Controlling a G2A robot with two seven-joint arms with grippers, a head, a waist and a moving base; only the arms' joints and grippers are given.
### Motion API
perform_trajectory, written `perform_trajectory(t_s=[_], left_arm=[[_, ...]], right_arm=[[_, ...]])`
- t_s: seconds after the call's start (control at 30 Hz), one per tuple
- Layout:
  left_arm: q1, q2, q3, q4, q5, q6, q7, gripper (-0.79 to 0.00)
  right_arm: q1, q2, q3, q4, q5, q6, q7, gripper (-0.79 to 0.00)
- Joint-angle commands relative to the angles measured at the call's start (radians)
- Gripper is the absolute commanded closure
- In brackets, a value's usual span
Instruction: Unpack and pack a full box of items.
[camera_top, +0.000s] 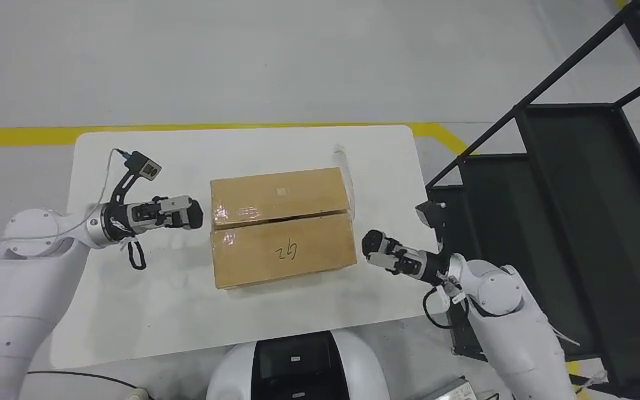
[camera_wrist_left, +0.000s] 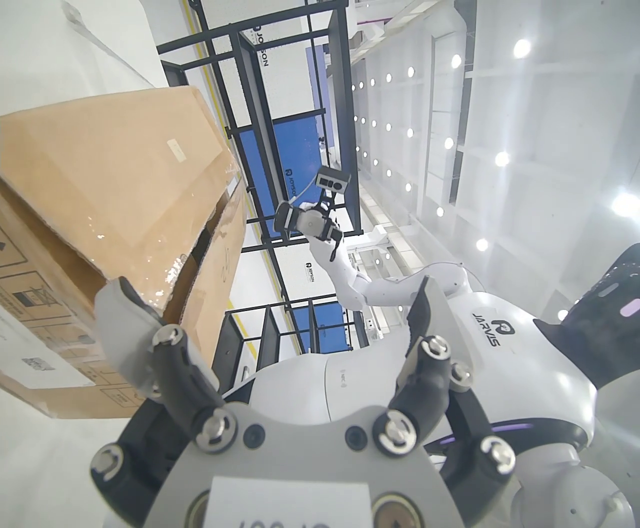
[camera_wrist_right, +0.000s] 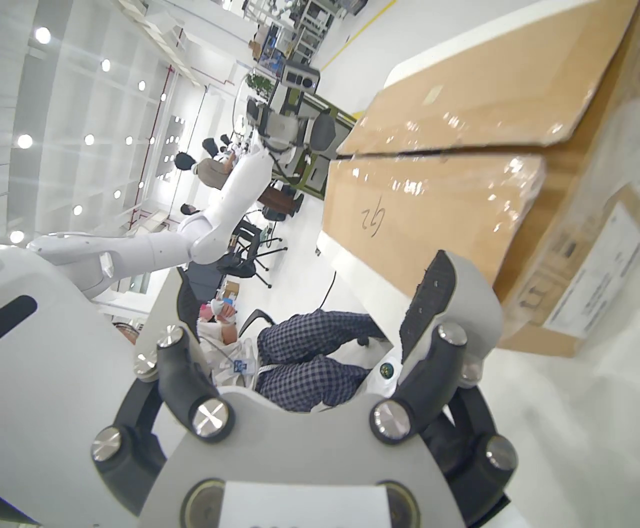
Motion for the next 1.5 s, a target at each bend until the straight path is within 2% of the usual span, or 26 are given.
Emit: perform_trajectory(t_s=[0.0,0.27,0.5,0.7,0.87,1.13,1.3,1.47], left_arm=[[0.001,0.000,-0.007,-0.001,-0.009,-0.010,-0.031,-0.785],[0.040,0.012,-0.057,-0.044,-0.007,0.002,-0.053,-0.785],[0.055,0.015,-0.070,-0.060,-0.008,0.002,-0.053,-0.785],[0.055,0.015,-0.070,-0.060,-0.008,0.002,-0.053,-0.785],[0.055,0.015,-0.070,-0.060,-0.008,0.002,-0.053,-0.785],[0.055,0.015,-0.070,-0.060,-0.008,0.002,-0.053,-0.785],[0.055,0.015,-0.070,-0.060,-0.008,0.002,-0.053,-0.785],[0.055,0.015,-0.070,-0.060,-0.008,0.002,-0.053,-0.785]], right_arm=[[0.040,-0.001,-0.015,0.026,-0.038,0.009,-0.021,-0.785],[0.155,-0.009,-0.122,0.144,-0.142,0.046,-0.076,-0.785],[0.200,-0.011,-0.158,0.201,-0.121,0.027,-0.104,-0.785],[0.214,-0.009,-0.195,0.198,-0.062,0.043,-0.041,-0.785],[0.216,-0.001,-0.169,0.212,0.031,0.037,-0.007,-0.785],[0.166,0.025,-0.118,0.173,0.251,0.020,0.228,-0.785],[0.108,0.039,-0.104,0.109,0.255,0.027,0.267,-0.785],[0.016,0.058,-0.109,0.013,0.178,0.029,0.270,-0.785]])
